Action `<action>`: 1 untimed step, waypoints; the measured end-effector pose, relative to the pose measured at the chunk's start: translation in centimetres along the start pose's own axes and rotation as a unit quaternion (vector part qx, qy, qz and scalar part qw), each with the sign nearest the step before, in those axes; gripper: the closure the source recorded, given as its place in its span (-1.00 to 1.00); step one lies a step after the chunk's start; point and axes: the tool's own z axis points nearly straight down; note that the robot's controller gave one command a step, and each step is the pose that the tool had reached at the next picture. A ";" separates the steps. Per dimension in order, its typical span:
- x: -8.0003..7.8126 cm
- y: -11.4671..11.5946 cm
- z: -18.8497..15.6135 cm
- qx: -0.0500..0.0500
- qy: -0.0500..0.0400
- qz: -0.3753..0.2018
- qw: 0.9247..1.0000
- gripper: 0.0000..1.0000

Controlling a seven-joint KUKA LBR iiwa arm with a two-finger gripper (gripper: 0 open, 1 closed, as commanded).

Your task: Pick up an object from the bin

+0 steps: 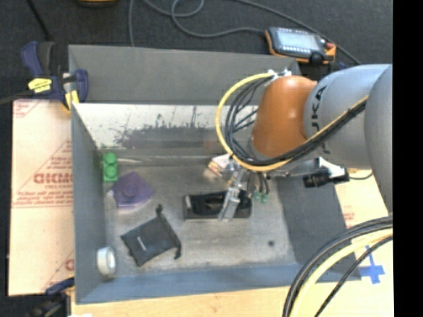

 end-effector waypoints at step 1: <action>-0.6 -0.2 3.2 0.000 -0.001 0.058 0.998 -1.00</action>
Offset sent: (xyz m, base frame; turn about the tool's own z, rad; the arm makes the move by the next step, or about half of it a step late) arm 0.0012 0.0071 -0.0713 0.1342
